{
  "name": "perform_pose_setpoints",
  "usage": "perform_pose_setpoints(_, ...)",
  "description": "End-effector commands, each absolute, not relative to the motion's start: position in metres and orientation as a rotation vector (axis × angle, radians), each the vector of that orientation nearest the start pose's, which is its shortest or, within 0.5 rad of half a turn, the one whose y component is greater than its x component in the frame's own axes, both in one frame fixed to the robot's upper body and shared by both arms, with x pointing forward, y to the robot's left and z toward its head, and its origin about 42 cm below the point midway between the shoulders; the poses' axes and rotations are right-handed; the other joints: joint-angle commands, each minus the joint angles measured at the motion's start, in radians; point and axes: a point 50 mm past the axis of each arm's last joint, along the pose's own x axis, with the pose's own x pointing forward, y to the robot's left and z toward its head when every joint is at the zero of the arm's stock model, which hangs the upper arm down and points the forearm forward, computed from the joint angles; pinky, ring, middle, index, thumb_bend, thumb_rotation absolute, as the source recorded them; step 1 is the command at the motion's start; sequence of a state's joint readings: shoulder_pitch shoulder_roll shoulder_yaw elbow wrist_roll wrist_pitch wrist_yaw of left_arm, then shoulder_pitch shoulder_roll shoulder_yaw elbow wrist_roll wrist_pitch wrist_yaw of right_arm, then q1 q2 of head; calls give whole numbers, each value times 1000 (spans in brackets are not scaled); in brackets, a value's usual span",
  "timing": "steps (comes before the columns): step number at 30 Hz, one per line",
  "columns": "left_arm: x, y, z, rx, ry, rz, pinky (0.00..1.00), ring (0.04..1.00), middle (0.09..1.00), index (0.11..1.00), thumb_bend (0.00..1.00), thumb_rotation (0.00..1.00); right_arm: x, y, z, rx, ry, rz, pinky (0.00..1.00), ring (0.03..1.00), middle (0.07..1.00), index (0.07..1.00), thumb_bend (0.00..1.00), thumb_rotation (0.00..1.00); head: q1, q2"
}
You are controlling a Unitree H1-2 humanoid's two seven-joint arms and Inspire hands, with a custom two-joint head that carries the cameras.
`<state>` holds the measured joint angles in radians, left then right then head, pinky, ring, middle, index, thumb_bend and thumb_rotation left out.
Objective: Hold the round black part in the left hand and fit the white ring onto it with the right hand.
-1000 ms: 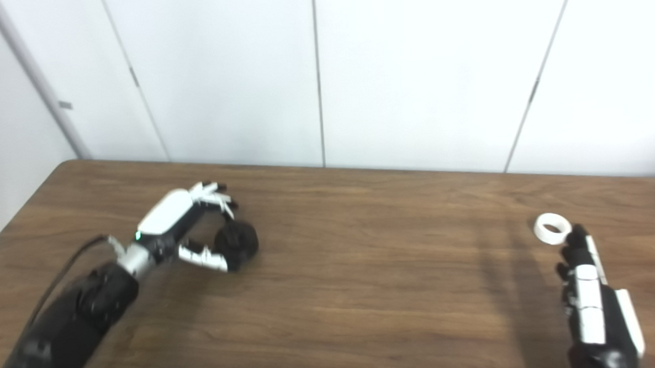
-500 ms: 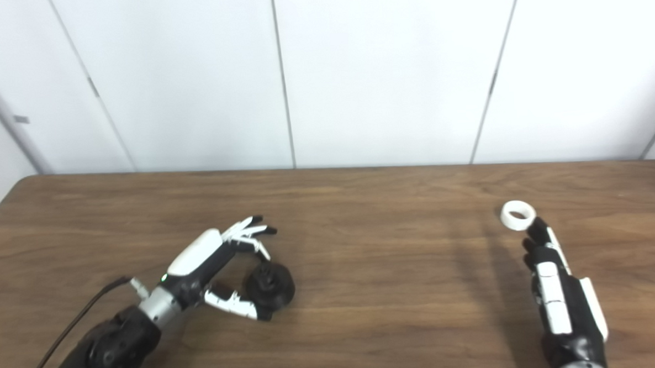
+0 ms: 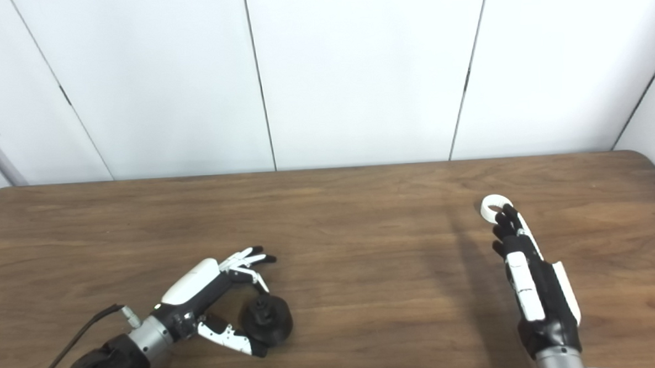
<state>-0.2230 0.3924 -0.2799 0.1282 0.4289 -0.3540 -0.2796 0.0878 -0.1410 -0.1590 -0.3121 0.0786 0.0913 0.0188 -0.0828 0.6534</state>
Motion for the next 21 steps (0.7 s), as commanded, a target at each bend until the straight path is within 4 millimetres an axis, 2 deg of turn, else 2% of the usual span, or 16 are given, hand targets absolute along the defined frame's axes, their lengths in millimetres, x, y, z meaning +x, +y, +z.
perform_pose_setpoints(1, 341, 233, 147, 878, -387, -655, 1000, 1000, 915, 483, 524, 52, 248, -293, 181, -95, -225, -121, 942, 947, 951, 947, 500, 893, -5, 6)
perform_pose_setpoints(7, 341, 231, 140, 908, -380, -667, 1000, 1000, 908, 483, 524, 52, 244, -292, 189, -92, -242, -117, 963, 948, 945, 932, 540, 879, -17, 21)
perform_pose_setpoints(10, 343, 231, 137, 924, -383, -663, 1000, 1000, 907, 483, 524, 53, 243, -291, 194, -100, -257, -115, 939, 938, 949, 930, 544, 884, -23, 31)
perform_pose_setpoints(21, 347, 228, 140, 983, -436, -646, 1000, 1000, 894, 483, 524, 53, 238, -293, 210, -114, -268, -125, 907, 933, 946, 919, 581, 859, -28, 88)
